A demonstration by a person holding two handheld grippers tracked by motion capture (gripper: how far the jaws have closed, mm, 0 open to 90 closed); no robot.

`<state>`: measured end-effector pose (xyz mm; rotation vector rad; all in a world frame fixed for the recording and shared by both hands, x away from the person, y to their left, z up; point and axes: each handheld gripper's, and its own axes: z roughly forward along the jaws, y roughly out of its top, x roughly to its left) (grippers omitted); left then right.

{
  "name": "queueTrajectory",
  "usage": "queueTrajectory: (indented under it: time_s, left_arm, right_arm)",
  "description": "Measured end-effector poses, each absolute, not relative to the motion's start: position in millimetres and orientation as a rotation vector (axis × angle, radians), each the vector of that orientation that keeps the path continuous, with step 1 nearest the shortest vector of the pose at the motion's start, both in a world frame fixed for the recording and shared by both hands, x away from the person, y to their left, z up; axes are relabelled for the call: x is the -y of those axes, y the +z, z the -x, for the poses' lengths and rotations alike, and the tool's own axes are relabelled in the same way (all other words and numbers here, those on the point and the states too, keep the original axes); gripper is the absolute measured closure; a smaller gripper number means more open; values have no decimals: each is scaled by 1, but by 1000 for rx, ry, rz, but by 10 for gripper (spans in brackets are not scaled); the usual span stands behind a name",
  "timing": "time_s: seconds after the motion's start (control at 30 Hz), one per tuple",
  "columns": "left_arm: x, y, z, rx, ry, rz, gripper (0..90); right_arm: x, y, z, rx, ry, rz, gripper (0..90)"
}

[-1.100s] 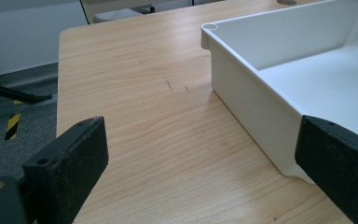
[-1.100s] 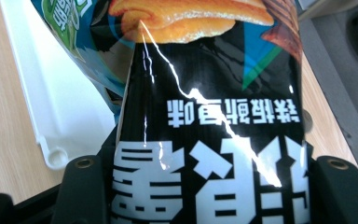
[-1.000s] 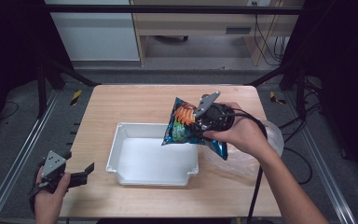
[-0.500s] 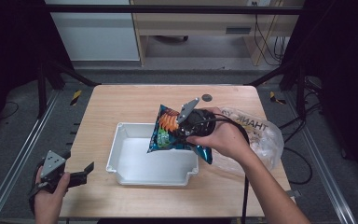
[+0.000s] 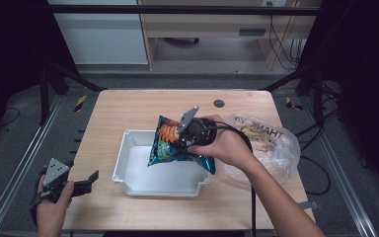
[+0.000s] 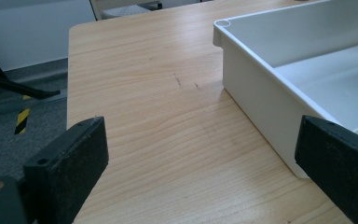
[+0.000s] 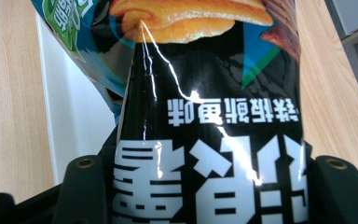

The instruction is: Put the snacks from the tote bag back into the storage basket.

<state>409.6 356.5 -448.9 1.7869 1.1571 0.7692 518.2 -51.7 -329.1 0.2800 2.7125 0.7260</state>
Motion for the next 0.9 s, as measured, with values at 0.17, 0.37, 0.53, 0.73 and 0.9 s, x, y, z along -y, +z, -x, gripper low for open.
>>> queueTrajectory:
  time_s: [0.17, 0.37, 0.53, 0.73, 0.9]
  left_arm:
    - [-358, -448, -404, -1162, 772, -1782, 23]
    - [-361, -448, -403, -1176, 777, -1770, 23]
    - [-363, -448, -403, -1177, 779, -1771, 24]
    - [-361, -448, -404, -1172, 777, -1769, 23]
    - [-361, -448, -405, -1172, 774, -1771, 24]
  right_arm:
    - [47, -334, -523, -2722, 728, -267, 394]
    - [38, -339, -526, -2737, 721, -246, 394]
    - [34, -339, -526, -2739, 734, -236, 394]
    - [32, -339, -525, -2739, 744, -234, 394]
    - [28, -341, -525, -2738, 750, -219, 394]
